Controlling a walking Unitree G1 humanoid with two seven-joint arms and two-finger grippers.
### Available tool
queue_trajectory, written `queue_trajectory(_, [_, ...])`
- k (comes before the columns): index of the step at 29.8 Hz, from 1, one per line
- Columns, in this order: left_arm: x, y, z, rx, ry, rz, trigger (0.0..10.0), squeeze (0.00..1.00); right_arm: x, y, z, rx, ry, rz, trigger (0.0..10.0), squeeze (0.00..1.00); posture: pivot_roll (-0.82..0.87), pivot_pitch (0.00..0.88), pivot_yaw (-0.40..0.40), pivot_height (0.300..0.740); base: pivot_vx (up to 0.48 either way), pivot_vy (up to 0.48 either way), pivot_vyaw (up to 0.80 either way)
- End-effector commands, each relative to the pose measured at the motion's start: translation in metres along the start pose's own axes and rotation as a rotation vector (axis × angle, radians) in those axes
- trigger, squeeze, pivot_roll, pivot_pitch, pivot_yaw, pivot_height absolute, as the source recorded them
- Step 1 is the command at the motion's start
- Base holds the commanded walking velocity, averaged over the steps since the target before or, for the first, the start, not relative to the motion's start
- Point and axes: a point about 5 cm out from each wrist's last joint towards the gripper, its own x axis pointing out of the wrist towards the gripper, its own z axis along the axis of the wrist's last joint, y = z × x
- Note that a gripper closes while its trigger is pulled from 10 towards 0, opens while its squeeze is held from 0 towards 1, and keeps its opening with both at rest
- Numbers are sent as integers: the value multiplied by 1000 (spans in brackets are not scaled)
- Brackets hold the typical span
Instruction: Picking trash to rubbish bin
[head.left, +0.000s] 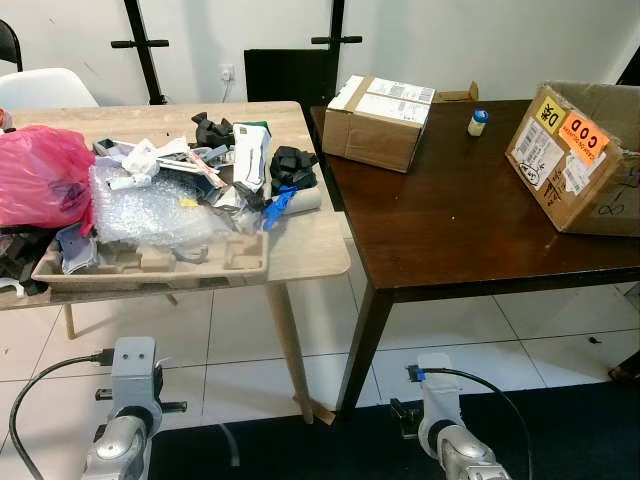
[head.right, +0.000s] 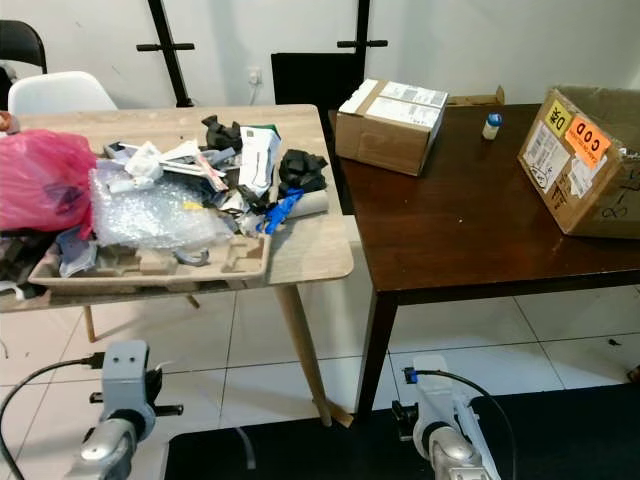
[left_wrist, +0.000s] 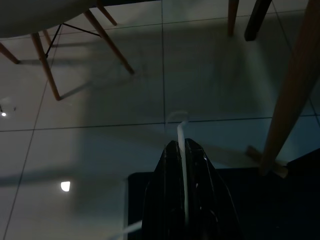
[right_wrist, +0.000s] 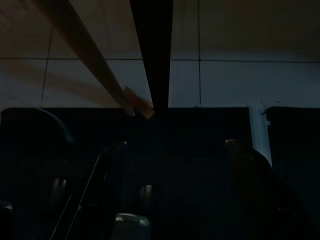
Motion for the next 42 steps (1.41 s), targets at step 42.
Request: queue_trajectory(42, [-4,-3,-1,10,-3,-12,10000,0,-2,-4,-3,-12,0,11,10000,0,13,116,0,740,0,-480,0])
